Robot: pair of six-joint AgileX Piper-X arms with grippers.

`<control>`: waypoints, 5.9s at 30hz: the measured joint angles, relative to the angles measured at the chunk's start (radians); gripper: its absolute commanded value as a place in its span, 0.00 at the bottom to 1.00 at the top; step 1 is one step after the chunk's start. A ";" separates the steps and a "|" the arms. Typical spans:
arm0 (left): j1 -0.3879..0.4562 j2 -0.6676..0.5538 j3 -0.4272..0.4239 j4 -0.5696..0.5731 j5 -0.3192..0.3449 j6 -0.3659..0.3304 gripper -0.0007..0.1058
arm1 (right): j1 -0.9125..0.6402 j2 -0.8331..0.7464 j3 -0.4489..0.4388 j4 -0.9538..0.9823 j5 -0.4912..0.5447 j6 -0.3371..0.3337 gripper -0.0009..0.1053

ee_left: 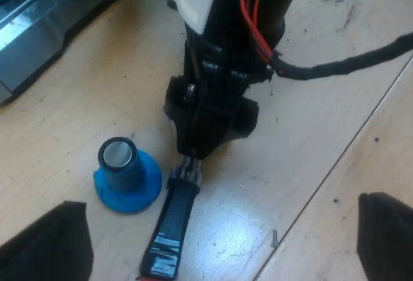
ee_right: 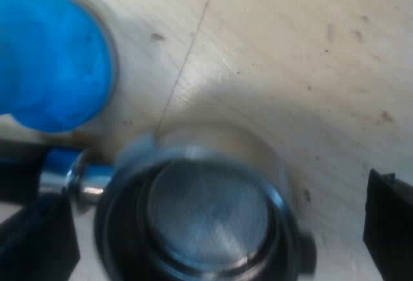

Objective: Put the handle in the coffee machine

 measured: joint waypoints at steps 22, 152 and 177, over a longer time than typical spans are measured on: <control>0.000 0.000 0.000 0.000 0.000 0.000 0.80 | 0.000 0.032 -0.009 -0.008 -0.041 0.024 0.87; 0.000 0.510 0.046 -0.212 0.114 0.705 0.80 | -0.059 -0.313 -0.126 0.457 0.007 0.068 0.01; 0.000 0.510 0.072 -0.262 0.154 0.707 0.63 | -0.059 -0.313 -0.126 0.457 0.007 0.068 0.01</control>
